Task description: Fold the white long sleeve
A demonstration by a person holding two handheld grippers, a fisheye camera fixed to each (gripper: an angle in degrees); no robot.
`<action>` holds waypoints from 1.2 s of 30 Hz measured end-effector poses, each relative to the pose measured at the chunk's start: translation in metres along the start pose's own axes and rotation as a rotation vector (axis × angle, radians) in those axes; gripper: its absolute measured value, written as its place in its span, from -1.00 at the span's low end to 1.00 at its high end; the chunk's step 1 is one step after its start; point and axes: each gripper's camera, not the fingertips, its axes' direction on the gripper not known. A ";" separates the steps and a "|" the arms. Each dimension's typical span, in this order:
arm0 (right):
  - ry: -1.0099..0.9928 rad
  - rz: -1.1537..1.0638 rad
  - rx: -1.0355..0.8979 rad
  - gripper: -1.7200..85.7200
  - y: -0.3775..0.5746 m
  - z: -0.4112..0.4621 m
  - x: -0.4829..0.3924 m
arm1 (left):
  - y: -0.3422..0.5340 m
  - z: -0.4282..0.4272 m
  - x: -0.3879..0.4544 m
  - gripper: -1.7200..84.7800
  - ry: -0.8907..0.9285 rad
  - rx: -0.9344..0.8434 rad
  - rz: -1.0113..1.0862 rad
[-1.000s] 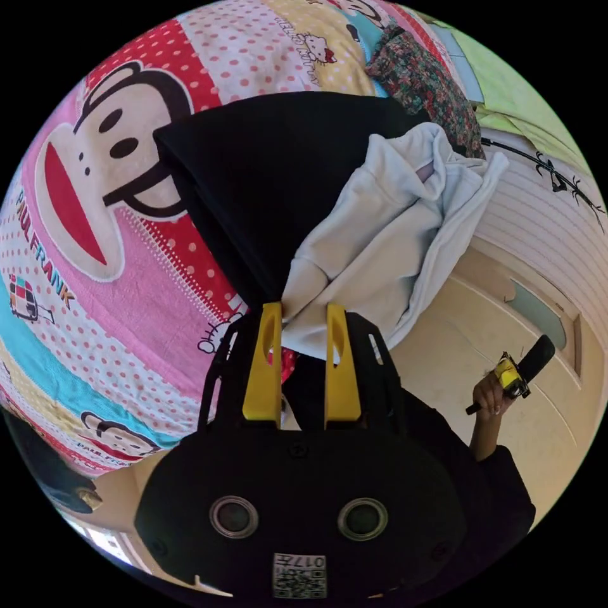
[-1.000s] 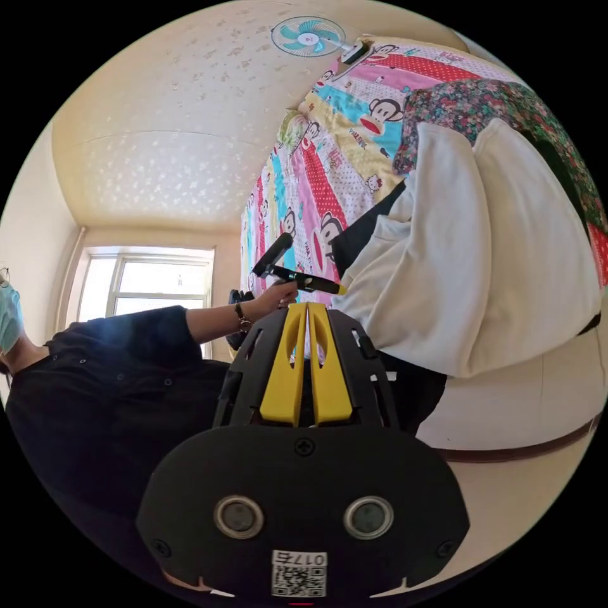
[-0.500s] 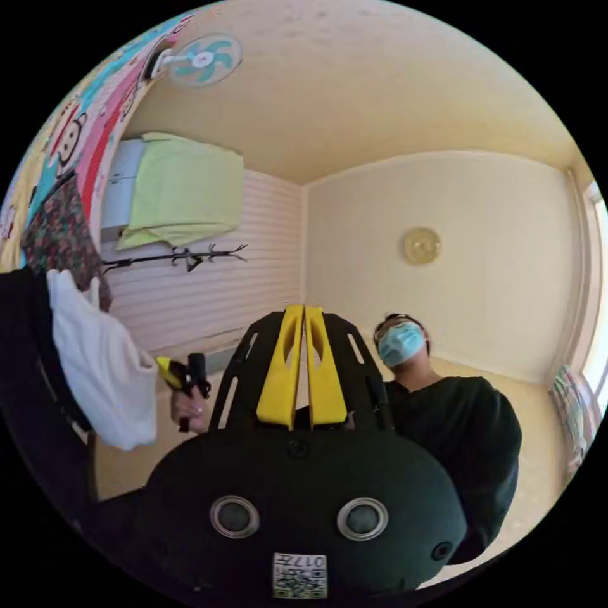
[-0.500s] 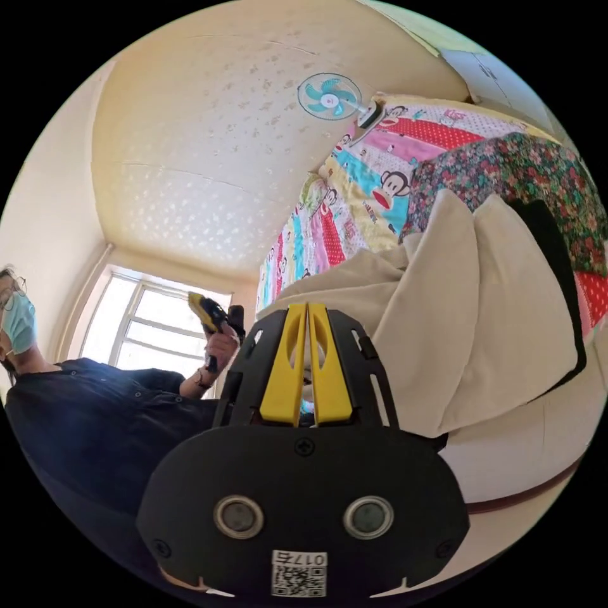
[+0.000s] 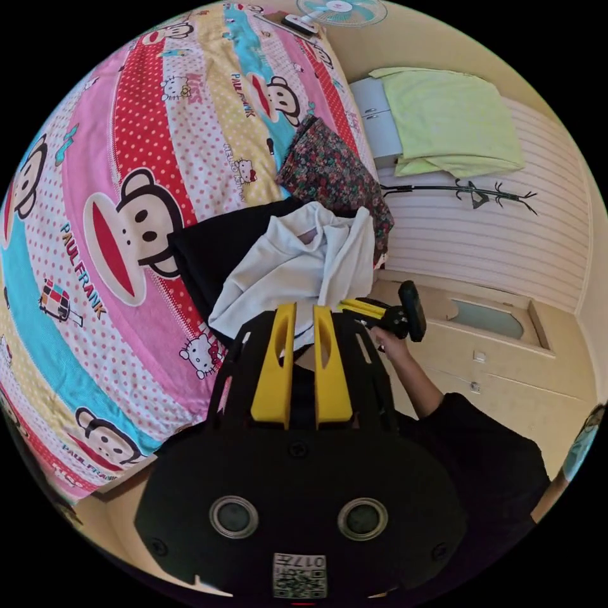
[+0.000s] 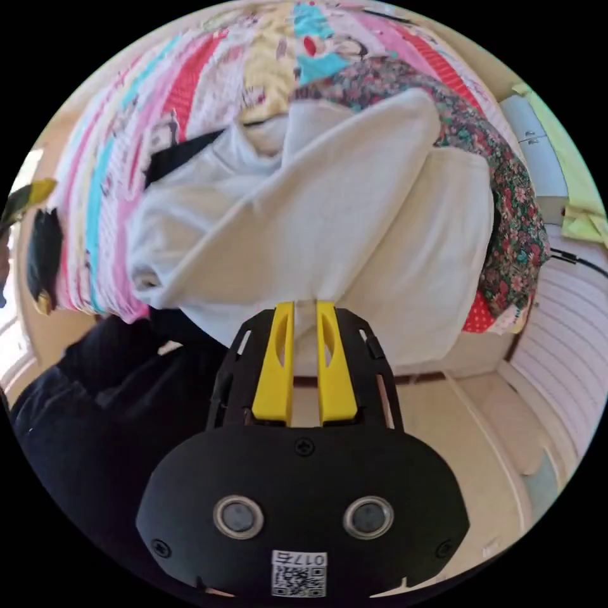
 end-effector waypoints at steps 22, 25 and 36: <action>-0.900 0.524 0.126 -0.95 0.189 0.128 0.022 | -0.099 0.128 -0.055 -0.88 -0.005 -0.117 -0.020; -0.977 0.498 0.368 -0.96 0.191 0.105 0.037 | -0.088 0.088 -0.056 -0.91 0.493 0.011 0.023; -0.814 0.157 0.999 -0.96 0.223 -0.047 0.027 | -0.080 -0.113 0.062 -0.97 0.883 0.277 0.653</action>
